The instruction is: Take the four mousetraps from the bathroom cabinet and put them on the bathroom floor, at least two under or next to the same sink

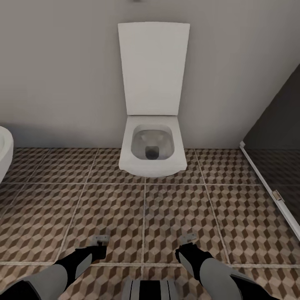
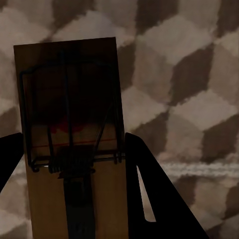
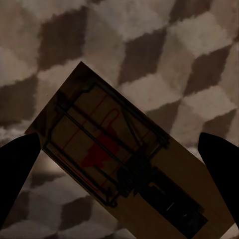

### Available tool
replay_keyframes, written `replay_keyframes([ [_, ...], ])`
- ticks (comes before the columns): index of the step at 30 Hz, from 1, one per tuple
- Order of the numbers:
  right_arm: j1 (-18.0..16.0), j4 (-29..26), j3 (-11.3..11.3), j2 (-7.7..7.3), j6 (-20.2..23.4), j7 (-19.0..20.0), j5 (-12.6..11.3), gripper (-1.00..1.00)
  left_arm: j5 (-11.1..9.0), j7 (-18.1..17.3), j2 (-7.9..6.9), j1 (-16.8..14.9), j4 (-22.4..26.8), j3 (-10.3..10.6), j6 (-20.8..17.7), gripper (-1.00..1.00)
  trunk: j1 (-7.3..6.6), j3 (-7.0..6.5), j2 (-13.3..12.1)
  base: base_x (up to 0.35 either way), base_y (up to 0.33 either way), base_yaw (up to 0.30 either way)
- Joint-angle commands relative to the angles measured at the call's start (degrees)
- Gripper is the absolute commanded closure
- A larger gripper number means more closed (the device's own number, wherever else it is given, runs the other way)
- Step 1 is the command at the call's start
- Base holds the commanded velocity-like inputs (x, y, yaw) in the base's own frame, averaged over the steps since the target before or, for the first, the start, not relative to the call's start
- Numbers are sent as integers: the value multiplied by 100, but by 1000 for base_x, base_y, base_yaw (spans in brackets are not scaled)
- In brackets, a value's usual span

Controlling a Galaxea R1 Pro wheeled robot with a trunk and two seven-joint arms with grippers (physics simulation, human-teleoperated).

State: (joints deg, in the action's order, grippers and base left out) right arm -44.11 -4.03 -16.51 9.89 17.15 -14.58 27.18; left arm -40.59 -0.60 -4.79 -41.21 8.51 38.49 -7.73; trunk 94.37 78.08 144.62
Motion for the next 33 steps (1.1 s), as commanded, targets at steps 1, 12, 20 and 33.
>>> replay_keyframes([
  [1, -1, -9, -46, 4, 34, -10, 60, 100, -9, -10, -4, -1, 11, 19, -27, 100, -1, 4, 1, 0, 0, 0],
  [12, -1, -10, -46, 4, 34, -10, 60, 100, -10, -10, -4, -1, 11, 18, -27, 100, 12, 114, 8, 0, 0, 0],
  [20, -1, -10, -46, 8, 34, -10, 60, 100, -5, -10, -4, -1, 6, 18, -34, 100, 20, 181, 12, 0, 0, 0],
  [33, -1, -10, -46, 11, 31, -10, 60, 100, -19, -10, 3, -1, -58, 18, -40, 100, 20, 181, 12, 0, 0, 0],
])
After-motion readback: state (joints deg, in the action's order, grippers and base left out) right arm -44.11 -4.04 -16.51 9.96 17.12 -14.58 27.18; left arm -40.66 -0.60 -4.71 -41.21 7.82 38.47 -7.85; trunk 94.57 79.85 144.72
